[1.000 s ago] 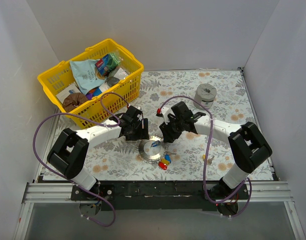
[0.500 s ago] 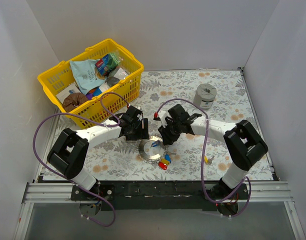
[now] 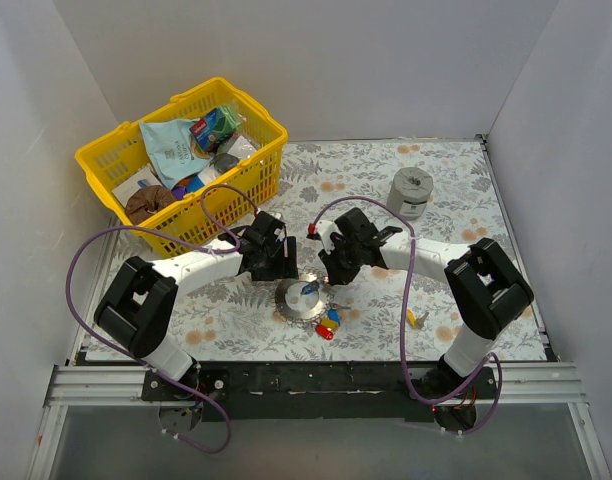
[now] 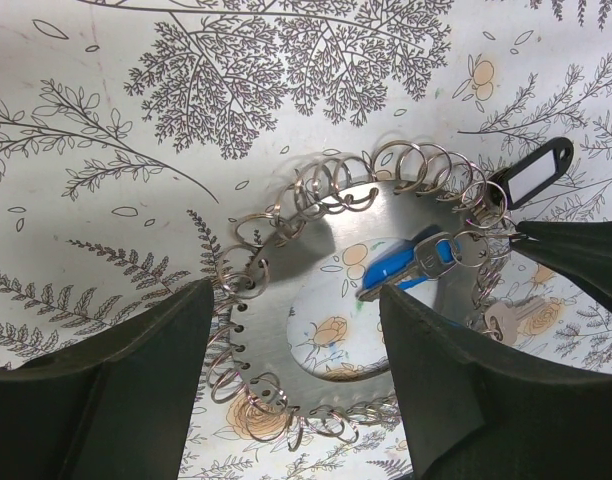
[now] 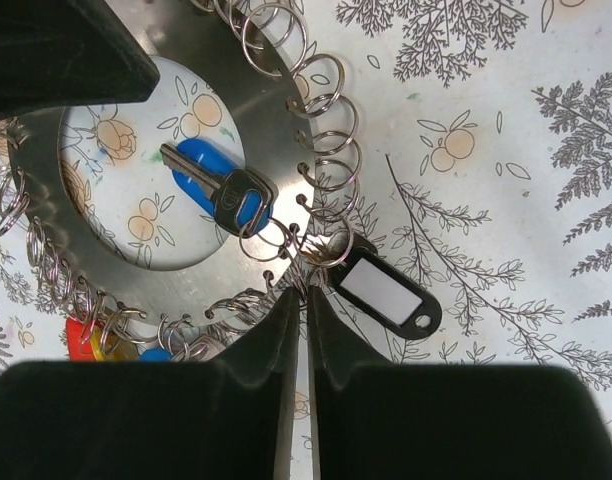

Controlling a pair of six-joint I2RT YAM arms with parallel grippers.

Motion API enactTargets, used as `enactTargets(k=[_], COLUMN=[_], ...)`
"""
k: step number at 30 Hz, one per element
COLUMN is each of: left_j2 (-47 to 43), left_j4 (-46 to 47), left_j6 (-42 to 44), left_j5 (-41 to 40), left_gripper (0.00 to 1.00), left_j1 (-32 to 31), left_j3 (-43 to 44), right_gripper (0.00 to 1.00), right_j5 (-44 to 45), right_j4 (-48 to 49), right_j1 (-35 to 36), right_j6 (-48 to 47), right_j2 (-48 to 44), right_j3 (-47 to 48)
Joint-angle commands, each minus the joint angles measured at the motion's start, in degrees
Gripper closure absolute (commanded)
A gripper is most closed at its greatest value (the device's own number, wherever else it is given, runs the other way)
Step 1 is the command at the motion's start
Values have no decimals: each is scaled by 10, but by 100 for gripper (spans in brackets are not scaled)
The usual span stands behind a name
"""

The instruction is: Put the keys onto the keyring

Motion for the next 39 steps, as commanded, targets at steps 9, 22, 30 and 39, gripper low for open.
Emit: enactTargets(k=[9, 22, 30, 39], left_j2=[-34, -33, -33, -42], left_j4=[-1, 5, 5, 4], left_j6=[6, 6, 6, 6], left_j5=[-11, -4, -4, -9], left_gripper=[34, 34, 34, 34], left_j1=[-1, -1, -2, -1], left_j3=[9, 8, 7, 5], right_gripper=[99, 75, 71, 89], right_j5=[-51, -33, -39, -50], right_j4=[20, 26, 33, 39], right_j1=[2, 2, 2, 2], right_j6=[-1, 2, 2, 11], right_j2=[2, 7, 18, 34], right_j3=[32, 30, 32, 43])
